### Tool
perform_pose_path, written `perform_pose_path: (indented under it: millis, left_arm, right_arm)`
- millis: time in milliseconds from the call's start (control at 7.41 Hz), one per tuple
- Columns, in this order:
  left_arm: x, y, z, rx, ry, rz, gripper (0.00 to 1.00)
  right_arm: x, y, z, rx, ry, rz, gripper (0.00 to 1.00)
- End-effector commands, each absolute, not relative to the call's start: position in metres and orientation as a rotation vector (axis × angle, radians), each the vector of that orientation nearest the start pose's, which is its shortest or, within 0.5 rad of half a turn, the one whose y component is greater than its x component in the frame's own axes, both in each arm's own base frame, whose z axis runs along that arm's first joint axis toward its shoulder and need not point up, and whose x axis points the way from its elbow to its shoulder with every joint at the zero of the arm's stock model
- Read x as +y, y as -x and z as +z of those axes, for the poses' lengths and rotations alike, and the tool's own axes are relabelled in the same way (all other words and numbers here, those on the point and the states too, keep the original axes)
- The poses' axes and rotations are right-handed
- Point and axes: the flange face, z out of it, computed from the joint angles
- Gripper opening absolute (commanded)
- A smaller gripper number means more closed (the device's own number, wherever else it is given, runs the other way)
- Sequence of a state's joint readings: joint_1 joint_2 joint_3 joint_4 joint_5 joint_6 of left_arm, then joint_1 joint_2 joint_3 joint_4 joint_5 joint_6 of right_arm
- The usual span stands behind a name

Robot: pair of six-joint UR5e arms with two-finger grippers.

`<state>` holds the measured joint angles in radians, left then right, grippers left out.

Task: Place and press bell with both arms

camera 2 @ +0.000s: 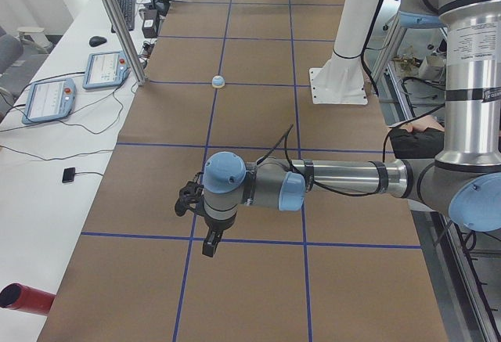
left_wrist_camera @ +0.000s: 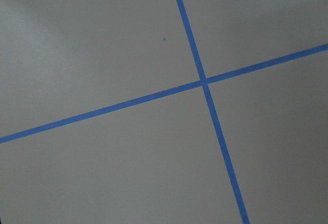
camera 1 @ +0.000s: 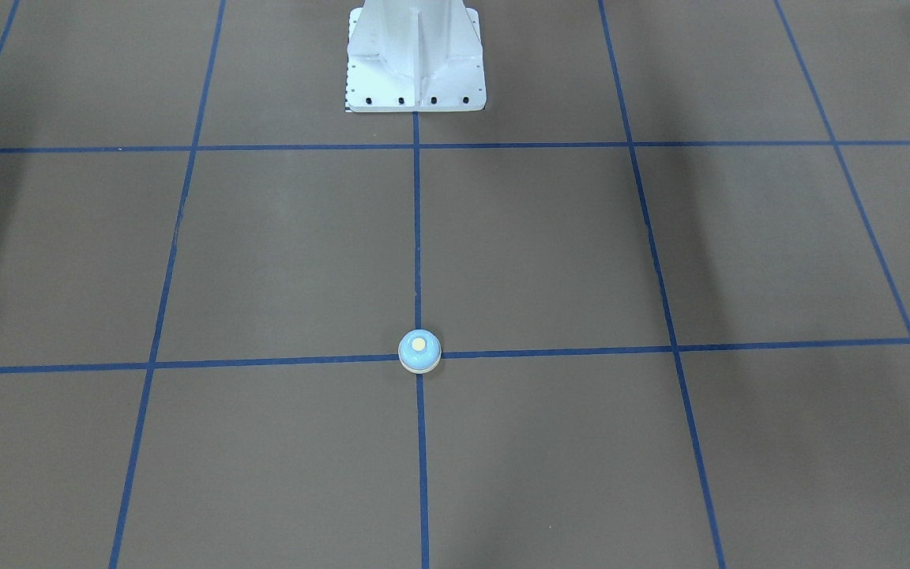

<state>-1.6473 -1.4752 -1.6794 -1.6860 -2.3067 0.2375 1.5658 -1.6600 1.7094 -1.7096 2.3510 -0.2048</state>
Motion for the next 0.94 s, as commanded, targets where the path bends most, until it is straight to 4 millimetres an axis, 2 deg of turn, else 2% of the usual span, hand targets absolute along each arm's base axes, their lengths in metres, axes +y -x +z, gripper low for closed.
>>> perform_pose_path:
  millis: [0,135,270,540,810]
  left_arm:
    - [-0.445,0.1,0.649,0.711,-0.214,0.191,1.0]
    - [-0.443,0.1,0.651,0.715,-0.188,0.183,1.0]
    - [-0.441,0.1,0.643,0.719,-0.162,0.172,1.0]
    - [-0.429,0.097,0.614,0.721,-0.11,0.158,1.0]
    - [-0.429,0.094,0.617,0.722,-0.102,0.163,1.0]
  right_arm:
    - [-0.448,-0.065,0.643,-0.794,-0.006,-0.163,1.0]
    - [-0.449,-0.065,0.639,-0.815,-0.014,-0.157,1.0]
    - [-0.449,-0.064,0.637,-0.833,-0.018,-0.157,0.99]
    - [-0.449,-0.064,0.637,-0.832,-0.019,-0.157,1.0]
    - [-0.449,-0.064,0.638,-0.831,-0.016,-0.158,1.0]
